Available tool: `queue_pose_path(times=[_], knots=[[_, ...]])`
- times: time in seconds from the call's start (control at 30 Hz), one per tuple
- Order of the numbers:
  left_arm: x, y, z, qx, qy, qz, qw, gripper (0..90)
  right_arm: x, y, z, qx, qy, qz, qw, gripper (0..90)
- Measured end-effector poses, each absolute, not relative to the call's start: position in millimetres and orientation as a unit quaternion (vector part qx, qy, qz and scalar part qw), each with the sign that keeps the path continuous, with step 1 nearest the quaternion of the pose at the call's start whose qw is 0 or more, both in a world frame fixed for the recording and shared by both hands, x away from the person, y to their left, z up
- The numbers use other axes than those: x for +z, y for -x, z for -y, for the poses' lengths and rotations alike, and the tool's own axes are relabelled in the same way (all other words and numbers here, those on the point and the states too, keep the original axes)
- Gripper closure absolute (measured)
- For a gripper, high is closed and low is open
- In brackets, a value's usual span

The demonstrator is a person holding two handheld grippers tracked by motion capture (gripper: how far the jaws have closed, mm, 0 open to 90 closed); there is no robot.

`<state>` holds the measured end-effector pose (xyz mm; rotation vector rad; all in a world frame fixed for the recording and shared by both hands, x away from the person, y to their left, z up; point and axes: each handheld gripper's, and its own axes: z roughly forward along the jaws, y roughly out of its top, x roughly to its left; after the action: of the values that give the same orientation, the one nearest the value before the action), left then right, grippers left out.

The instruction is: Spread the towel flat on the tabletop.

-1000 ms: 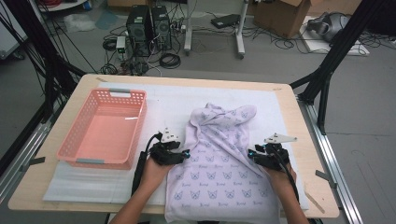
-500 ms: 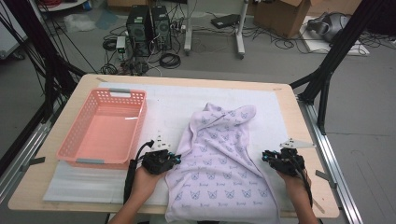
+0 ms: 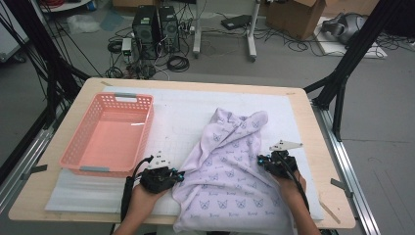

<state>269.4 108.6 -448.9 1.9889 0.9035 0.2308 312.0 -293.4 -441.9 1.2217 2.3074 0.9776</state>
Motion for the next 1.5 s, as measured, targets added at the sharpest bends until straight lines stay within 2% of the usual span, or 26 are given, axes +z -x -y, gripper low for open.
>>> queue_pose_path(times=[0.13,0.23,0.33,0.43,0.57,0.6,0.7,0.8,1.1,1.37,1.5], knots=[[-448,-270,-109,0.094,-0.803,-0.368,0.459,82.8,-441,-300,313,0.340,-0.432,-0.816,0.176,87.7],[-449,-272,-108,0.087,-0.803,-0.371,0.459,75.8,-440,-287,331,0.338,-0.435,-0.815,0.177,87.7],[-450,-275,-105,0.082,-0.799,-0.378,0.460,61.3,-437,-274,343,0.327,-0.431,-0.822,0.175,87.7],[-447,-278,-102,0.087,-0.797,-0.379,0.463,52.8,-435,-255,354,0.315,-0.422,-0.833,0.173,87.7],[-442,-287,-96,0.092,-0.795,-0.374,0.468,47.4,-434,-235,364,0.320,-0.412,-0.833,0.182,87.2],[-440,-289,-93,0.092,-0.793,-0.373,0.472,47.5,-433,-235,367,0.330,-0.413,-0.829,0.184,85.9],[-438,-299,-85,0.092,-0.795,-0.363,0.477,47.6,-428,-239,369,0.363,-0.427,-0.805,0.195,66.1],[-439,-314,-76,0.101,-0.796,-0.359,0.477,48.3,-423,-249,367,0.378,-0.439,-0.788,0.209,58.6],[-424,-355,-43,0.106,-0.801,-0.354,0.471,44.4,-431,-277,351,0.379,-0.444,-0.786,0.204,56.3],[-430,-383,-8,0.113,-0.806,-0.358,0.458,42.6,-436,-281,345,0.394,-0.449,-0.778,0.193,45.7],[-436,-389,7,0.112,-0.811,-0.364,0.444,51.1,-439,-284,344,0.391,-0.449,-0.781,0.192,45.4]])
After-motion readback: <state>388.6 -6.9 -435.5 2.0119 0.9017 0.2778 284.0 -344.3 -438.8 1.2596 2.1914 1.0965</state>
